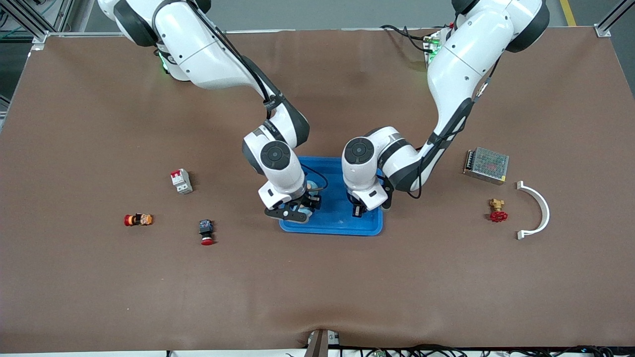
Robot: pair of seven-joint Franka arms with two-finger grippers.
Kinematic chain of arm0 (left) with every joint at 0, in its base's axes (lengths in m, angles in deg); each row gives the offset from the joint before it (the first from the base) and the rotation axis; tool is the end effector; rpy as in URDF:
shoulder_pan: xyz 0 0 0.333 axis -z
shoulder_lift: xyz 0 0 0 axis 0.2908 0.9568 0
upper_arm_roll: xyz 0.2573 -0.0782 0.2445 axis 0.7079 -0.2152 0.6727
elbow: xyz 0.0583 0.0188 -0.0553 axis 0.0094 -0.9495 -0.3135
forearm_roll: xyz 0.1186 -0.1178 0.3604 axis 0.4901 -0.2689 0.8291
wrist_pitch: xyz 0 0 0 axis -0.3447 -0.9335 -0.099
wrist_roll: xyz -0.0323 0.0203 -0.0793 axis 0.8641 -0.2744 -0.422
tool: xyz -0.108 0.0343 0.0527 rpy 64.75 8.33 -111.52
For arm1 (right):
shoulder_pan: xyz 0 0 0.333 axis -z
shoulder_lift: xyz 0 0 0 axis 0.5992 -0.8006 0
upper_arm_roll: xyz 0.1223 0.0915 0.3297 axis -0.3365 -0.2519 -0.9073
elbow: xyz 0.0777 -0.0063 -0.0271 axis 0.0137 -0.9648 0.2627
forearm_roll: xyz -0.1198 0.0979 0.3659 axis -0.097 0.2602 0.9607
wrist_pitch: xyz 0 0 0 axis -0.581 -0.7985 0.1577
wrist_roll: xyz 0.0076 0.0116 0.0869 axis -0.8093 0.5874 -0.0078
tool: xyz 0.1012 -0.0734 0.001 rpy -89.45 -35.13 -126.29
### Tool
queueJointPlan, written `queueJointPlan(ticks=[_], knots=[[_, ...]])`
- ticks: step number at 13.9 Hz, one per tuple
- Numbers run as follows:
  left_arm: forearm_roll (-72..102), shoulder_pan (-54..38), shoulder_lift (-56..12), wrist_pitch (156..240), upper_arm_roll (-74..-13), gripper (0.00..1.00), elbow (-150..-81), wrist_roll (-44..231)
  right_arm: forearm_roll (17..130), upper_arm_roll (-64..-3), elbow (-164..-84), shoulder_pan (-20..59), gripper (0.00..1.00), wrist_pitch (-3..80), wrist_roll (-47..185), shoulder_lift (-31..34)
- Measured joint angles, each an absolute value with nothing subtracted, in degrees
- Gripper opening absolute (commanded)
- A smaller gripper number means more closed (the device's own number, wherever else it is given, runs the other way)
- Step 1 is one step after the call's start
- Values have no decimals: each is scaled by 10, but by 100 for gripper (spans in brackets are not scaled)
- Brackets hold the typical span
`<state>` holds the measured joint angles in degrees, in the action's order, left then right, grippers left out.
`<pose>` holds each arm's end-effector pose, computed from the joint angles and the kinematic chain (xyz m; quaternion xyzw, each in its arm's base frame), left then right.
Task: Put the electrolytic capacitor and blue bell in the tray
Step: 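Lower the button and capacitor into the tray with both grippers, then open both grippers and lift them up away from the tray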
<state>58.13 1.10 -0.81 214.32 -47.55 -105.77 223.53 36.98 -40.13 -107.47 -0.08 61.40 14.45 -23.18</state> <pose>0.5998 -0.4271 0.1954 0.7688 0.6349 0.0765 0.0065 0.6145 0.4806 0.2152 -0.9919 0.1046 -0.0432 0.0583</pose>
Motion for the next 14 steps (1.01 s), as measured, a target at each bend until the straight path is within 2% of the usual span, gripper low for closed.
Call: queueJointPlan(ticks=[5, 10, 11, 12, 13, 14], knots=[[581, 11, -8, 2132, -475, 100, -1055, 2235, 364, -399, -1075, -6, 51, 614, 141, -242], [581, 9, -20, 2079, -475, 100, -1037, 2224, 363, -399, -1074, -18, 52, 615, 131, -247], [578, 9, -27, 2060, -477, 100, -1035, 2208, 363, -398, -1074, -19, 60, 615, 129, -247], [567, 8, -36, 2038, -480, 100, -1033, 2184, 363, -398, -1074, -19, 63, 615, 128, -247], [546, 9, -46, 2019, -482, 100, -1030, 2152, 363, -398, -1074, -19, 88, 615, 128, -247], [524, 8, -57, 2001, -481, 100, -1025, 2119, 363, -397, -1074, -19, 100, 615, 128, -247]])
